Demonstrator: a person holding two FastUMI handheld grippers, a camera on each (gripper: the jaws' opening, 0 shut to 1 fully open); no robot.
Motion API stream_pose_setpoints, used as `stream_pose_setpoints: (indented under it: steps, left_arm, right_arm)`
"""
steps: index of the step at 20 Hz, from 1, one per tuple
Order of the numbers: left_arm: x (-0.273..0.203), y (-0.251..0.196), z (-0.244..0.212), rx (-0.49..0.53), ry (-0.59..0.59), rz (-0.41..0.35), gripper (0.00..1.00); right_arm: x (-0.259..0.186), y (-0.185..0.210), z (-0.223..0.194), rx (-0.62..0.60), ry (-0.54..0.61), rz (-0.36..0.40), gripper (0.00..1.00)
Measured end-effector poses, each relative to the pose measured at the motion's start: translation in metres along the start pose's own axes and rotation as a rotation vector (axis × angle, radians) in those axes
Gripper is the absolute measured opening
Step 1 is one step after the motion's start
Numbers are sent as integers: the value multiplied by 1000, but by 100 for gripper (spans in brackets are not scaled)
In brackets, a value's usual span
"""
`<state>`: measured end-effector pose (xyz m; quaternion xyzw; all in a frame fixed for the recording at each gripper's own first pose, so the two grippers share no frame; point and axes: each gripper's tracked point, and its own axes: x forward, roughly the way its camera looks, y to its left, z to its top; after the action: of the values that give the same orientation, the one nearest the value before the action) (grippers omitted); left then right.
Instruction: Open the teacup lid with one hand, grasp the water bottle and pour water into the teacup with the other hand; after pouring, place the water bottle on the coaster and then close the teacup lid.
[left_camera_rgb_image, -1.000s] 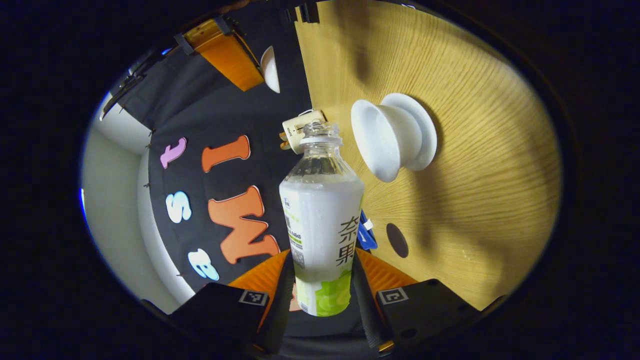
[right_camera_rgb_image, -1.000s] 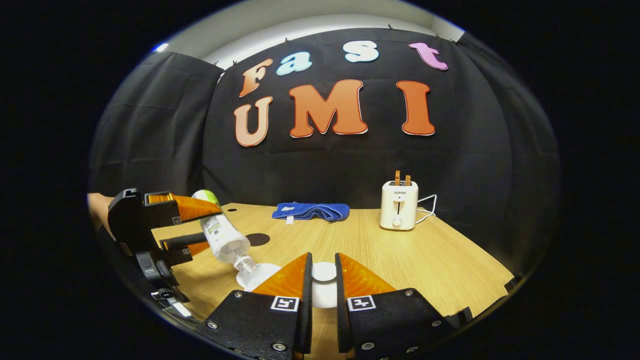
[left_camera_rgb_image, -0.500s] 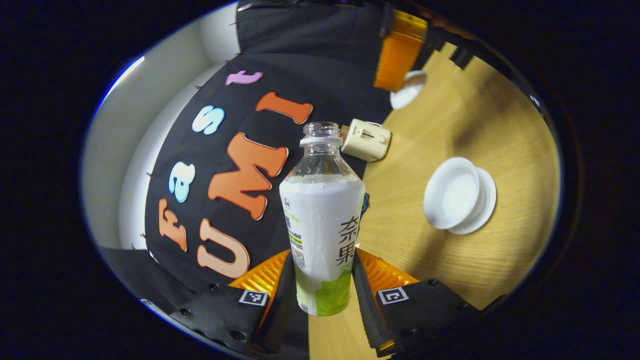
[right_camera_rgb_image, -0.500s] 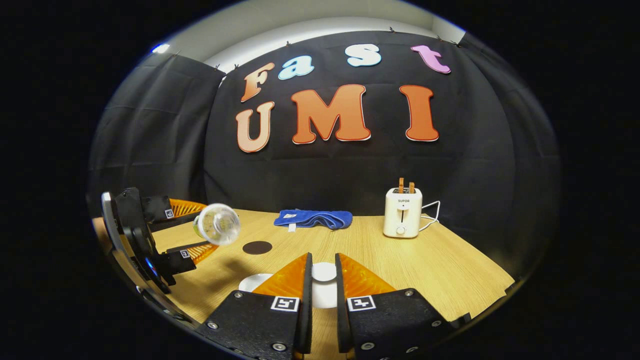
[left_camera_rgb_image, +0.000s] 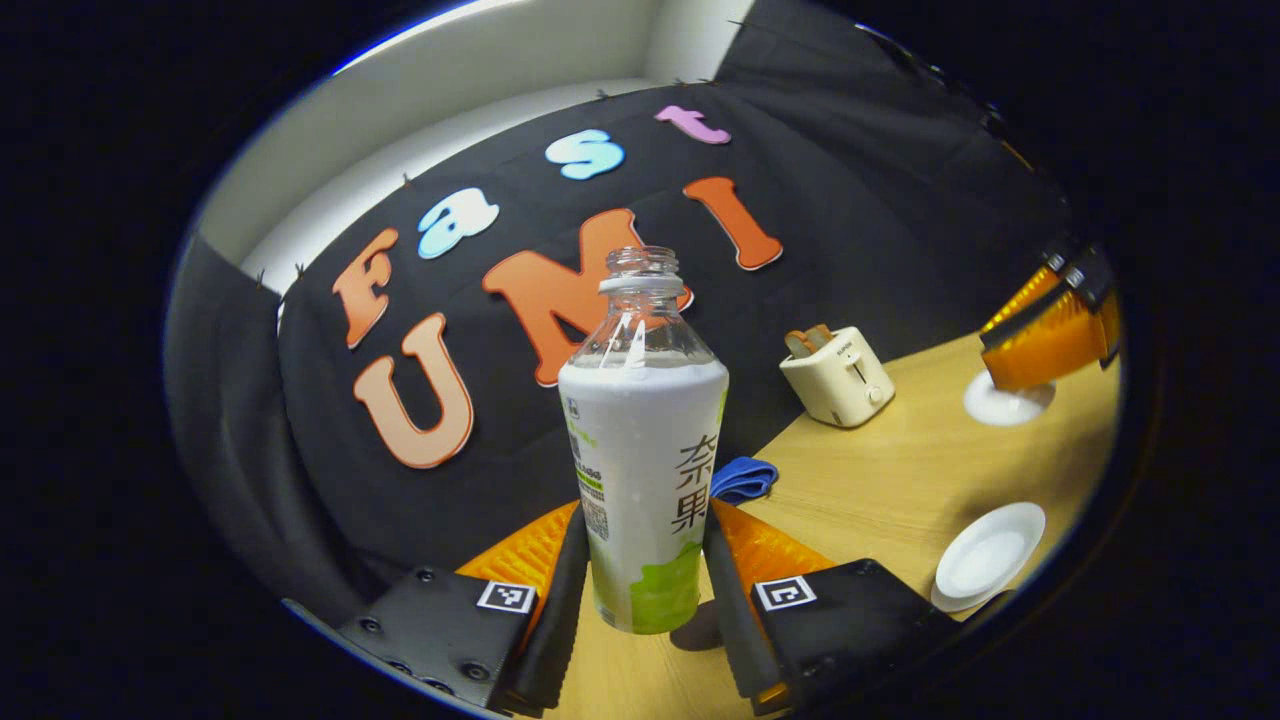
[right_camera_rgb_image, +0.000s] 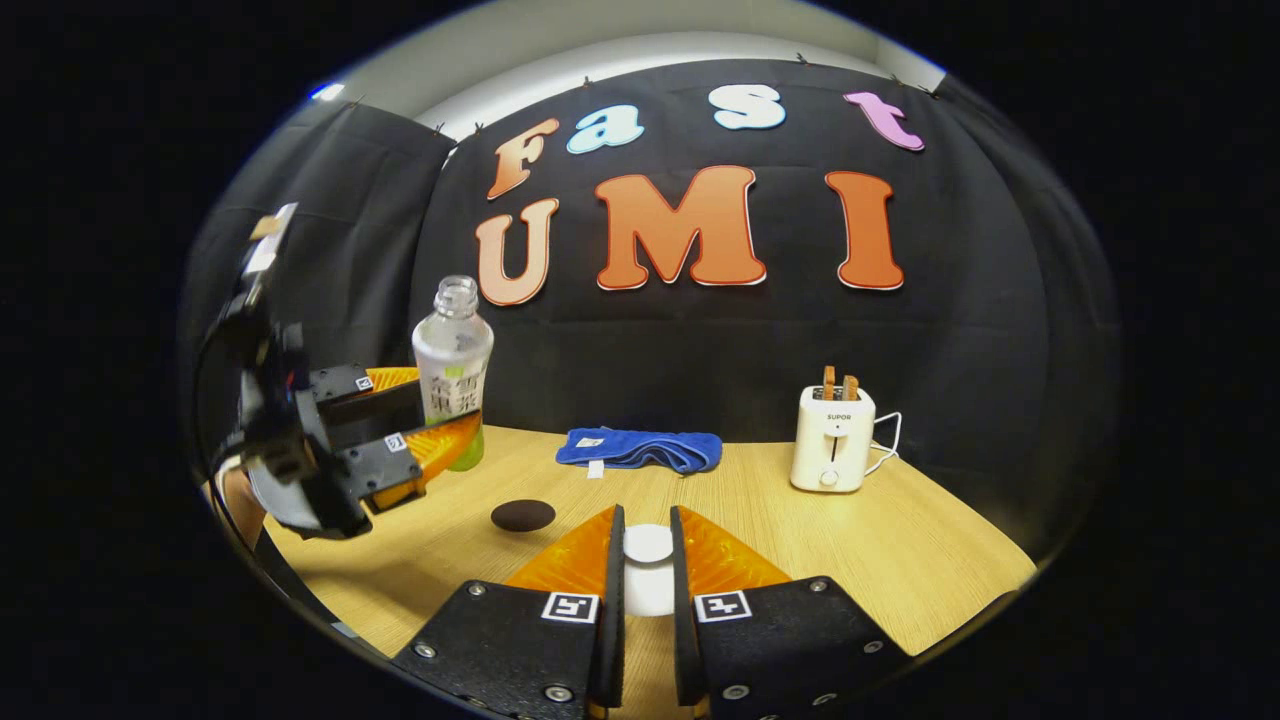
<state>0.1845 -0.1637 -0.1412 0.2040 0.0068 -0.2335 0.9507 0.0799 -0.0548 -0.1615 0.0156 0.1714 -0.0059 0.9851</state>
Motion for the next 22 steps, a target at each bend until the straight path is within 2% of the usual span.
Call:
stream_pose_setpoints:
  steps: [2,4,6,7,11,16,17,21,22]
  left_arm:
    - [15,1,-12,-67,19,-12,62]
    - [28,10,-26,-103,46,0,65]
    - [38,9,-37,-189,62,-10,62]
    - [44,8,-42,-226,66,-9,65]
    - [60,8,-61,-300,84,13,65]
    - [73,0,-99,-451,149,29,65]
    - [75,-2,-107,-468,164,32,63]
    - [79,-4,-127,-504,219,34,65]
    - [79,-3,-130,-521,225,34,63]
  right_arm:
    - [8,6,-6,5,11,7,21]
    - [13,11,-12,14,27,16,21]
    - [18,14,-17,11,40,19,21]
    - [20,17,-18,8,39,26,21]
    - [25,25,-32,2,71,49,21]
    - [26,28,-38,11,82,64,20]
    - [25,26,-39,6,82,64,21]
    - [24,23,-43,17,92,69,21]
    - [24,23,-45,12,91,72,21]
